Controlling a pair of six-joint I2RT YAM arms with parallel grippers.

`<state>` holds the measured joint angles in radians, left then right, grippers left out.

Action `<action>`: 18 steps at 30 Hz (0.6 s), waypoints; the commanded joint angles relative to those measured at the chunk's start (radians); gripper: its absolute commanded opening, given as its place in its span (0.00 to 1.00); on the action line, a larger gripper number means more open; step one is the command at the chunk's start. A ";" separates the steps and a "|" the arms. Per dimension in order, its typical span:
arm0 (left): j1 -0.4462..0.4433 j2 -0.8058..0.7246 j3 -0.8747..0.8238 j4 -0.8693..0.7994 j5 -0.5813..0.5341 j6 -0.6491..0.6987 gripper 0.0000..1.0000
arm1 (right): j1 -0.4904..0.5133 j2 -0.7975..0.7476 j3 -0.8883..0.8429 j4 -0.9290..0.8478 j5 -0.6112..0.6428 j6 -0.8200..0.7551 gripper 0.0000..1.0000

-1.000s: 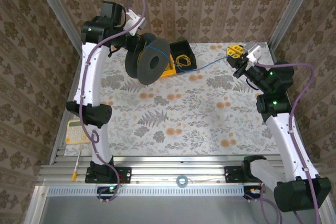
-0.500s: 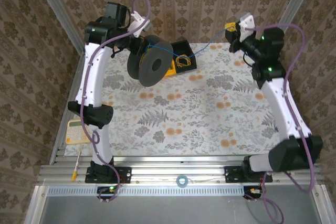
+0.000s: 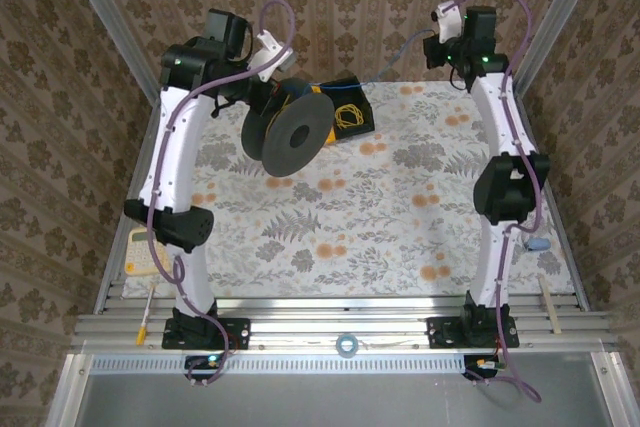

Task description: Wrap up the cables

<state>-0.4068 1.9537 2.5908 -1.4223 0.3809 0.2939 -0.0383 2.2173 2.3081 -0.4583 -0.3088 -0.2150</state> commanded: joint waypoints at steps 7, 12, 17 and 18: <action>0.013 -0.125 0.077 0.030 0.233 0.035 0.00 | 0.051 0.054 -0.099 -0.273 0.185 -0.088 0.00; 0.068 -0.153 0.043 0.179 0.369 -0.062 0.00 | 0.135 -0.030 -0.297 -0.270 0.335 -0.086 0.00; 0.127 -0.192 -0.058 0.436 0.385 -0.254 0.00 | 0.212 -0.114 -0.517 -0.243 0.436 -0.059 0.00; 0.140 -0.196 -0.079 0.491 0.374 -0.302 0.00 | 0.227 -0.138 -0.569 -0.228 0.449 -0.049 0.00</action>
<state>-0.2977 1.8229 2.5343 -1.1881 0.6613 0.1600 0.1814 2.1582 1.8278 -0.6865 -0.0029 -0.2852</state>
